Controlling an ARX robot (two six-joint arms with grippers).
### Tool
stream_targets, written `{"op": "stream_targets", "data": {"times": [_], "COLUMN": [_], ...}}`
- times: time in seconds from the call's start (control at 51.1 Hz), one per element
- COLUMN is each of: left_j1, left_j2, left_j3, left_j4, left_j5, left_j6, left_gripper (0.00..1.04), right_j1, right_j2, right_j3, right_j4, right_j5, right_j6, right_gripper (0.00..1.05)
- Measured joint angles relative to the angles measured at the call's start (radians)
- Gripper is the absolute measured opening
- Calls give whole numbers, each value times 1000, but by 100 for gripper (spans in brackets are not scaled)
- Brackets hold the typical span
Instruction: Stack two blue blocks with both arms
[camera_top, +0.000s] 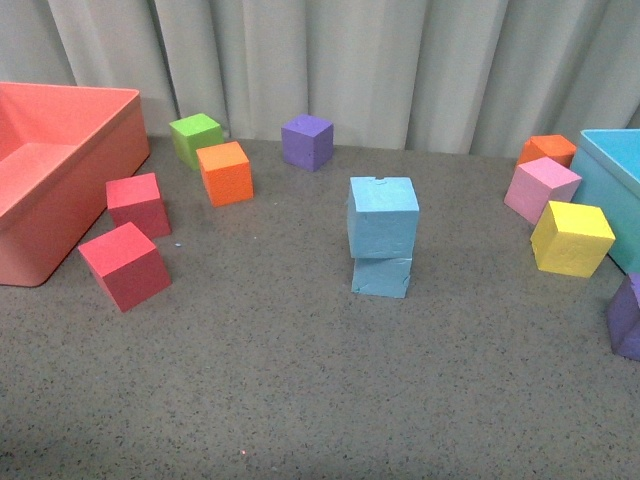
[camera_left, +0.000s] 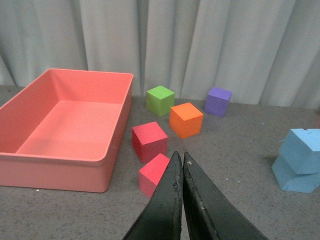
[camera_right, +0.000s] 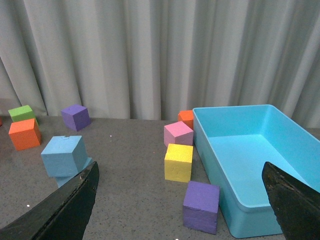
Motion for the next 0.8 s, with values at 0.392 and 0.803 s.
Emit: {"op": "stream_targets", "data": {"times": [0.392, 0.803], "left_j1": [34, 34], "left_j2": [-344, -550], "left_j3": [-13, -14], "left_j4": [-302, -499], "left_j5": [13, 13], "left_j6": [0, 0], "left_gripper": [4, 4], "right_j1": [0, 0], "right_j2": [0, 0], "right_j3": [0, 0], "right_j4": [0, 0], "right_j5": [0, 0], "right_j6": [0, 0], "right_gripper": [95, 95]}}
